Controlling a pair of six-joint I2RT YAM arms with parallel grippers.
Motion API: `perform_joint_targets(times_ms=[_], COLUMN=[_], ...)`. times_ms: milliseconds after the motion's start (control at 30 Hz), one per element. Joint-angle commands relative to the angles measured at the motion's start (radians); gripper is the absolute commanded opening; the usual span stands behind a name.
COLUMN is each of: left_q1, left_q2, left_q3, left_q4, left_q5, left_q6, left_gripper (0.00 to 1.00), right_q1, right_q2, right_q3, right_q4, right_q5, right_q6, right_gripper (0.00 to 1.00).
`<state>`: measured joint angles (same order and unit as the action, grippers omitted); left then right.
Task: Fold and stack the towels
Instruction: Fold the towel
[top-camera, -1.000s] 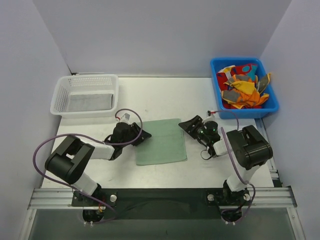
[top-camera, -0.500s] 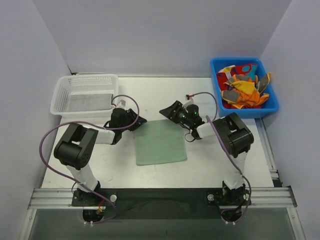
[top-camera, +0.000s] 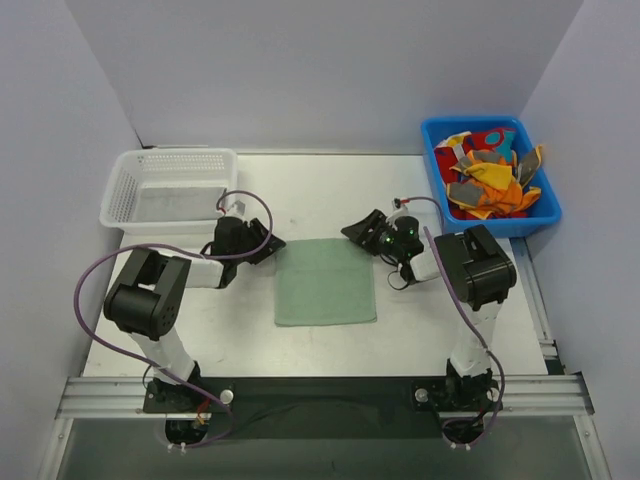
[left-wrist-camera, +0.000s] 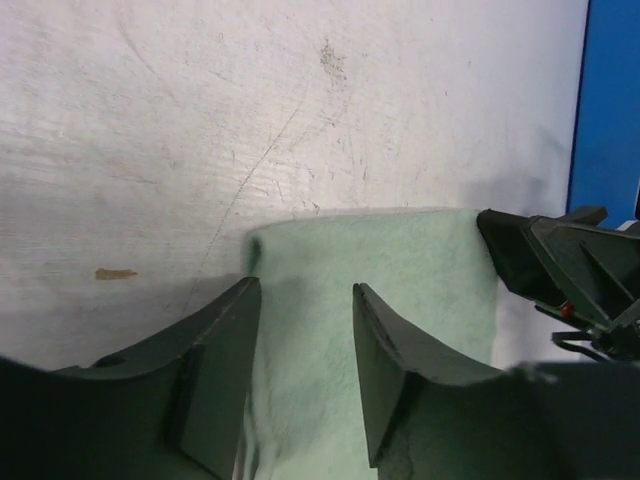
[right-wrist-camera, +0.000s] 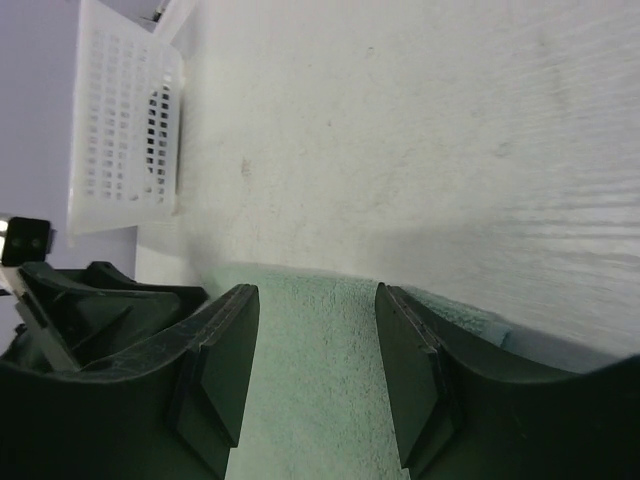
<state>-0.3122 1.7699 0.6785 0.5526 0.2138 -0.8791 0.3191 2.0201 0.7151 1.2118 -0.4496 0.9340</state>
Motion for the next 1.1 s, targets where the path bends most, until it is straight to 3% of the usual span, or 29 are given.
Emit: perform_joint_targets(times_ms=[0, 233, 433, 633, 1067], left_q1=[0.016, 0.007, -0.013, -0.077, -0.079], left_q2=[-0.148, -0.219, -0.078, 0.097, 0.269], left_q3=[0.024, 0.196, 0.43, 0.628, 0.736], left_q4=[-0.092, -0.423, -0.643, -0.813, -0.887], left_q5=[-0.037, -0.071, 0.009, 0.013, 0.001], left_q6=[0.12, 0.425, 0.621, 0.807, 0.838], left_gripper=[0.54, 0.61, 0.61, 0.58, 0.51], right_q1=[-0.057, -0.072, -0.077, -0.081, -0.08], right_q2=[-0.143, -0.31, -0.268, -0.175, -0.064], right_q3=[0.015, 0.248, 0.452, 0.558, 0.658], right_q4=[-0.228, -0.928, -1.297, -1.442, -1.545], right_q5=[-0.033, -0.035, 0.037, 0.037, 0.035], right_q6=[-0.141, -0.619, -0.842, -0.957, -0.997], right_gripper=[0.51, 0.51, 0.49, 0.44, 0.41])
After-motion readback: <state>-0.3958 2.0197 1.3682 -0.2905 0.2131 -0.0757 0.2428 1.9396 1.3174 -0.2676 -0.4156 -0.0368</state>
